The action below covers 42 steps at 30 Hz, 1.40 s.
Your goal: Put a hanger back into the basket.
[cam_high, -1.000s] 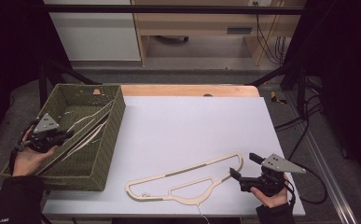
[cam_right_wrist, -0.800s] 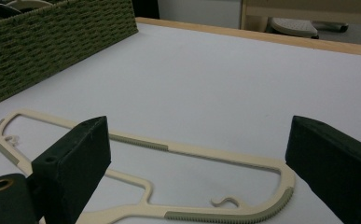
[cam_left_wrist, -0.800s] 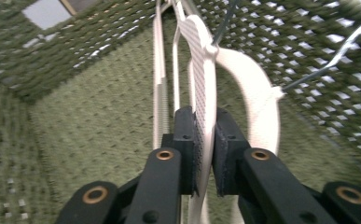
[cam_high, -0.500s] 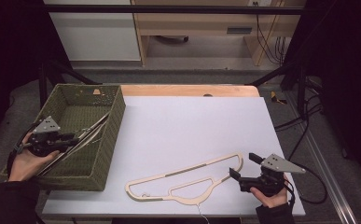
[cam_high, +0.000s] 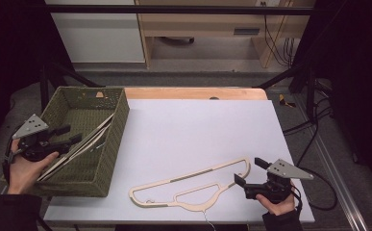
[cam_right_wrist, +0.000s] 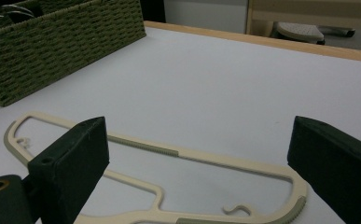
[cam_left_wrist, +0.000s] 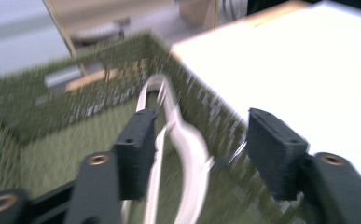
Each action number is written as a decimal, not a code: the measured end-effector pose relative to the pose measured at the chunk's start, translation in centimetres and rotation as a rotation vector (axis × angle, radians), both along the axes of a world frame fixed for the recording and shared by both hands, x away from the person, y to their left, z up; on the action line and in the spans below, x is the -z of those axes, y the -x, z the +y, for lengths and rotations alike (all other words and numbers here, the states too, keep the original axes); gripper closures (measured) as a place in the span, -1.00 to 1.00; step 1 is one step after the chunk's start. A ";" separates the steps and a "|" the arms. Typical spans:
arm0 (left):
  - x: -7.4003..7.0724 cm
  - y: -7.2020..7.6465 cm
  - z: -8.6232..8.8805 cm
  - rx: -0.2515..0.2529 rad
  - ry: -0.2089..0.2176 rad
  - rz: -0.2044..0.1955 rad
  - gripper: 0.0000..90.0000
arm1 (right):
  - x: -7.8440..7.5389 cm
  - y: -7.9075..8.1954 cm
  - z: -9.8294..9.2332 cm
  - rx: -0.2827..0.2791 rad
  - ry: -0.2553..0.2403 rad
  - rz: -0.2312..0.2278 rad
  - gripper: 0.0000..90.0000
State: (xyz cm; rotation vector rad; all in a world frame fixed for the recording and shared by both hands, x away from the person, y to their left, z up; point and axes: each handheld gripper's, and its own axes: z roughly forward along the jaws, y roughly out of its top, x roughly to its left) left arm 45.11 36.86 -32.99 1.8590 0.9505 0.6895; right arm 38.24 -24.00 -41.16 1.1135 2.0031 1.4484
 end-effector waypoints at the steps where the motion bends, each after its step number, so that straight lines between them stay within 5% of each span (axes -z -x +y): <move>1: -0.3 0.3 -0.5 0.001 0.025 -0.019 -0.19 | 0.0 0.0 0.1 -0.002 0.002 0.000 -0.87; 9: -1.0 2.3 -5.3 0.035 0.092 -0.087 -0.72 | 0.0 0.0 0.8 -0.016 0.007 0.016 -0.88; 16: 0.4 3.9 -9.7 0.141 0.161 -0.141 -0.80 | 0.0 0.2 1.2 -0.026 0.030 0.022 -0.85; 26: 4.5 4.9 -14.4 0.244 0.166 -0.051 -0.83 | 0.1 0.5 1.9 -0.032 0.031 0.043 -0.84; 33: 7.8 4.7 -16.0 0.288 0.130 0.037 -0.84 | 0.7 0.7 2.8 -0.047 0.042 0.077 -0.83; 42: 9.5 4.7 -16.8 0.301 0.100 0.063 -0.88 | 1.6 1.8 4.7 -0.073 0.081 0.123 -0.78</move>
